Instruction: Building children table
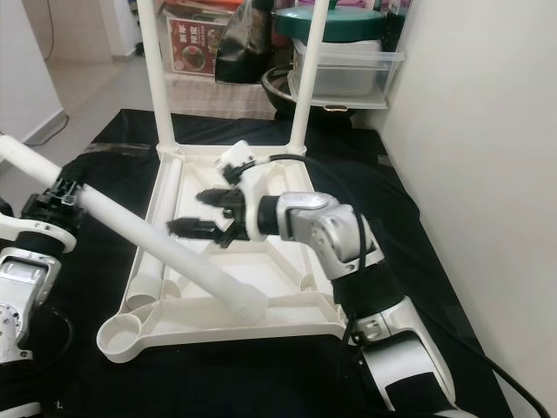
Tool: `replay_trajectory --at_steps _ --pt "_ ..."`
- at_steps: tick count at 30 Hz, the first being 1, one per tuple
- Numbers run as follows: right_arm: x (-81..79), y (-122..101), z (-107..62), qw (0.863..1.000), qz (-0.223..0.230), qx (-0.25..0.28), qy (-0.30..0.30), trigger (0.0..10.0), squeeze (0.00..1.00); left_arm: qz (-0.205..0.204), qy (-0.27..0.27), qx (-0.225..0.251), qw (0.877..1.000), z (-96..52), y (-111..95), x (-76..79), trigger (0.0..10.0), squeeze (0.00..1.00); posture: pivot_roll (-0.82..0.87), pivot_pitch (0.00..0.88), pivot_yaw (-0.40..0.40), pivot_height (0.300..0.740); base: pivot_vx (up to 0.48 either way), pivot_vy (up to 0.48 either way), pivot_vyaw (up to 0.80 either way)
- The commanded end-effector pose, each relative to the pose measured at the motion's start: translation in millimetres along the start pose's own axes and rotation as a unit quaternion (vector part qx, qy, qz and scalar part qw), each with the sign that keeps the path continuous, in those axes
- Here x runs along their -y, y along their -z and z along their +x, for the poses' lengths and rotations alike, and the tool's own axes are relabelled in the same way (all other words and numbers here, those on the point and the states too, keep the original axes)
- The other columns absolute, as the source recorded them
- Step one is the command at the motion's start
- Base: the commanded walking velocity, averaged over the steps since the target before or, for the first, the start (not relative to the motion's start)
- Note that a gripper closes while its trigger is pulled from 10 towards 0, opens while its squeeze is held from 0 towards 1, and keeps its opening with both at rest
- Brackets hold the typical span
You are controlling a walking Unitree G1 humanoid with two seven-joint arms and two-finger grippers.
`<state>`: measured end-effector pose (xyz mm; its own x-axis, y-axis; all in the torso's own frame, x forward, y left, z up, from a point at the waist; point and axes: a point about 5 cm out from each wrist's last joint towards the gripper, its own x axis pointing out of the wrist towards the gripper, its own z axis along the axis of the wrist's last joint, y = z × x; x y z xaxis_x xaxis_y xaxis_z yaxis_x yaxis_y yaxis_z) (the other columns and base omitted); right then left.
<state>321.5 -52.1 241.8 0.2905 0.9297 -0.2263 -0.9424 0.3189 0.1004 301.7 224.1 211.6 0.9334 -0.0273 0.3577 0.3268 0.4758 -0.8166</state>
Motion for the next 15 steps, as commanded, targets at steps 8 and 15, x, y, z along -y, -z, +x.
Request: replay_trajectory --at_steps 8,15 --pt "-18.1 20 24.6 0.997 -0.013 -0.062 -0.044 10.0 0.00 0.011 0.021 -0.030 0.999 9.2 14 9.0 10.0 0.00 0.04 0.000 -0.047 0.740 0.000 0.000 0.00" --pt "-25.9 39 44.8 0.992 -0.036 -0.105 -0.052 10.0 0.00 0.017 0.037 -0.048 0.998 14.6 25 19.9 10.0 0.00 0.05 0.000 -0.047 0.740 0.000 0.000 0.00"
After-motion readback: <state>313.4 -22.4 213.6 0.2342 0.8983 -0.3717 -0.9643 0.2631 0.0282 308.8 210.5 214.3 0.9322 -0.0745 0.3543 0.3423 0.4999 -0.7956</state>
